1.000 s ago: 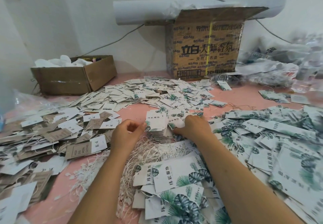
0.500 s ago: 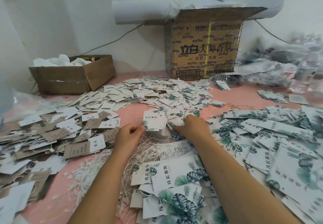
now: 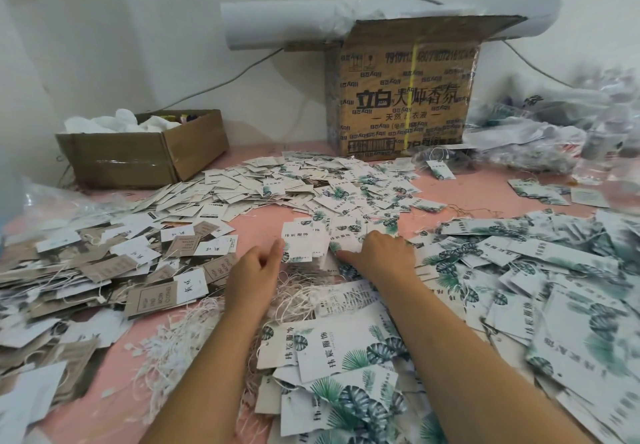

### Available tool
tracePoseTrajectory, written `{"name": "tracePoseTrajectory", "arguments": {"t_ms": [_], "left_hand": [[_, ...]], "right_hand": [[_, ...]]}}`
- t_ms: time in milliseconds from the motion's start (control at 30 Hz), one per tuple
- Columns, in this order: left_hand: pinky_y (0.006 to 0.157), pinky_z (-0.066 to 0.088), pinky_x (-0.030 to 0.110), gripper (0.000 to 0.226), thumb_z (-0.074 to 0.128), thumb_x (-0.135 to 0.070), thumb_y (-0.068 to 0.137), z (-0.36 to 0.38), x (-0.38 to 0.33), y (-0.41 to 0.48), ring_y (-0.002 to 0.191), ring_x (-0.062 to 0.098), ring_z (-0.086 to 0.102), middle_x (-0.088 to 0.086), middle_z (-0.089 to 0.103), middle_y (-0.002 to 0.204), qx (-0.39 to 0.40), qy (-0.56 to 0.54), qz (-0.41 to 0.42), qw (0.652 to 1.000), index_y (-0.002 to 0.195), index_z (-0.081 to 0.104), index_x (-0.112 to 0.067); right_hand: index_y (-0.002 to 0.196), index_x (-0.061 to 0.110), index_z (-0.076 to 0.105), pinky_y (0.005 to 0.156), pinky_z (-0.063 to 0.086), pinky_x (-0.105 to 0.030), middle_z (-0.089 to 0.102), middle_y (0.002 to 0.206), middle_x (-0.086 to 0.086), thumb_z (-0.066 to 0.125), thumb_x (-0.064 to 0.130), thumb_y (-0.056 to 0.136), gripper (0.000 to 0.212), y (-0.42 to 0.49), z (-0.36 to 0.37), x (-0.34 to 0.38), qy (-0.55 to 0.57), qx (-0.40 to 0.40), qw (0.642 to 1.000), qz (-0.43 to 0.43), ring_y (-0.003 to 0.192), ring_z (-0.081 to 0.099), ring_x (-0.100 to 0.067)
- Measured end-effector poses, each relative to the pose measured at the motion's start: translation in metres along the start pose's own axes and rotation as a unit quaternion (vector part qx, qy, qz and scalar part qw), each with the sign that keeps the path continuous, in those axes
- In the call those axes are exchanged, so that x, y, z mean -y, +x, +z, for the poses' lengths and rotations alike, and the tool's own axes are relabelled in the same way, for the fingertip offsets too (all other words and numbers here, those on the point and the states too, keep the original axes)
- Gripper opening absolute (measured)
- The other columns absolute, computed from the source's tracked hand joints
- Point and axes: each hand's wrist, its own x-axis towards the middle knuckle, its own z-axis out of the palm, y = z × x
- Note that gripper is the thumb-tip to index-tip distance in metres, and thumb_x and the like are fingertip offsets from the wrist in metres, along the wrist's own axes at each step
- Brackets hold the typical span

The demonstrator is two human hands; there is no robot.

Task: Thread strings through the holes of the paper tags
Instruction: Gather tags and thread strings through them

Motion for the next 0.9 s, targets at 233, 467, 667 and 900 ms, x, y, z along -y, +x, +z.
{"name": "tracePoseTrajectory", "arguments": {"t_ms": [233,467,667,900], "left_hand": [[0.051,0.033,0.022,0.027,0.055,-0.032,0.093,0.000,0.004,0.001,0.052,0.011,0.043,-0.003,0.050,0.061,-0.001,-0.107,-0.016,0.994,0.073,0.054,-0.015],[0.043,0.032,0.018,0.029,0.056,-0.028,0.092,-0.006,0.005,0.003,0.044,0.008,0.035,-0.004,0.044,0.055,0.011,-0.233,-0.089,0.968,0.068,0.053,-0.013],[0.045,0.031,0.021,0.028,0.057,-0.025,0.093,-0.008,0.004,0.003,0.045,0.009,0.036,-0.002,0.048,0.057,0.010,-0.224,-0.084,0.971,0.068,0.054,-0.012],[0.051,0.030,0.026,0.029,0.055,-0.027,0.093,-0.009,-0.001,0.002,0.049,0.013,0.036,-0.002,0.042,0.054,0.004,-0.164,-0.040,0.986,0.069,0.053,-0.012]], "right_hand": [[0.093,0.014,0.052,0.076,0.038,-0.033,0.061,0.100,-0.005,0.049,0.063,0.084,0.051,0.001,0.000,-0.001,0.012,-0.021,1.000,-0.002,0.100,0.054,-0.026],[0.080,0.012,0.048,0.086,0.048,-0.040,0.057,0.085,-0.003,0.059,0.040,0.086,0.031,0.001,-0.007,-0.001,0.087,-0.013,0.996,0.030,0.093,0.058,-0.026],[0.078,0.007,0.054,0.061,0.044,-0.031,0.051,0.067,-0.005,0.048,0.014,0.088,0.013,0.010,-0.014,-0.009,0.292,0.021,0.953,0.077,0.058,0.043,-0.018],[0.084,0.000,0.062,0.054,0.032,-0.026,0.053,0.069,-0.009,0.046,0.010,0.084,0.019,0.007,-0.022,-0.008,0.366,0.016,0.927,0.083,0.060,0.045,-0.020]]}}
